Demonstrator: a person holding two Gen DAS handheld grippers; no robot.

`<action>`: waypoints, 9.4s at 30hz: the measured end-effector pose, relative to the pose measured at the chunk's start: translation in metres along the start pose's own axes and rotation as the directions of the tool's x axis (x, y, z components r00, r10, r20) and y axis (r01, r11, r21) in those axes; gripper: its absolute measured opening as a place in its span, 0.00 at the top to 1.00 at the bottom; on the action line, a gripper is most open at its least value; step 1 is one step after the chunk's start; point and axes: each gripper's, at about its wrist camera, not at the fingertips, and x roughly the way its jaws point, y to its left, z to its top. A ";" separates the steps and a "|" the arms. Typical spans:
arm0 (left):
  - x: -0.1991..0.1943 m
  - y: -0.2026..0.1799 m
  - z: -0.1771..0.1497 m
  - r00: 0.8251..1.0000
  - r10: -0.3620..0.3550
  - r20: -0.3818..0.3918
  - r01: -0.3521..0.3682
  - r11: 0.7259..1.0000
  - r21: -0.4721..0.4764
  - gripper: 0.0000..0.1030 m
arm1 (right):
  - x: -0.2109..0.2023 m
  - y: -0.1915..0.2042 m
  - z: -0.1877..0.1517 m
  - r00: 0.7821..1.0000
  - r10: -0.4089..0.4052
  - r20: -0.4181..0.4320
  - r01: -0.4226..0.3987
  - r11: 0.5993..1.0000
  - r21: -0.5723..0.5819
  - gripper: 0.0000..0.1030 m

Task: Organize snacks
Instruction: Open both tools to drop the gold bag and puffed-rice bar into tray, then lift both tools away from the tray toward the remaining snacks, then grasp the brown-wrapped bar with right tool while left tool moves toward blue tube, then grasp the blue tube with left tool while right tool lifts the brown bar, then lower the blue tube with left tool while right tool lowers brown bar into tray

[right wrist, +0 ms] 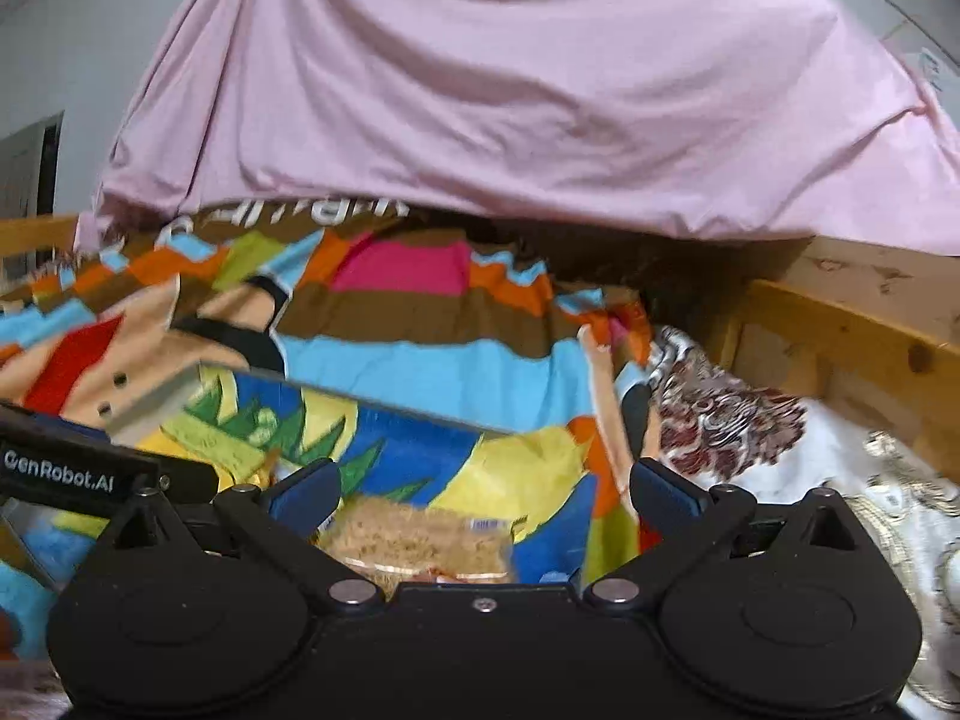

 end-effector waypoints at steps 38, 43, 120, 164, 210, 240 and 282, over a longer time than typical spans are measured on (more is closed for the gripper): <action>-0.228 0.027 -0.089 0.992 0.090 0.084 -0.103 0.982 0.161 0.01 | -0.235 0.062 -0.030 0.999 0.014 -0.029 -0.014 1.000 0.023 0.01; -0.242 0.031 -0.100 0.992 0.090 0.090 -0.104 0.979 0.174 0.01 | -0.255 0.067 -0.040 1.000 -0.001 -0.008 0.001 1.000 0.018 0.01; -0.168 0.112 -0.129 0.957 -0.235 -0.169 0.283 0.883 0.374 0.01 | -0.079 0.157 -0.020 0.816 0.161 -0.555 -0.037 0.973 0.228 0.01; -0.137 0.079 -0.116 0.945 -0.169 -0.281 0.269 0.889 0.371 0.20 | -0.178 0.139 -0.092 0.839 0.374 -0.395 -0.472 0.861 -0.188 0.43; -0.181 0.064 -0.121 0.976 0.055 -0.210 -0.028 0.991 0.128 0.64 | -0.227 0.160 -0.105 0.955 0.265 -0.132 -0.294 0.801 -0.522 0.62; -0.161 0.007 0.012 0.973 0.111 0.202 -0.118 0.993 0.023 0.64 | -0.118 0.068 -0.012 0.968 0.090 0.233 -0.021 0.960 -0.281 0.62; 0.053 0.017 -0.012 0.984 0.168 -0.063 -0.170 0.985 -0.024 0.60 | 0.044 0.050 -0.038 0.985 0.172 -0.024 -0.172 0.984 -0.039 0.47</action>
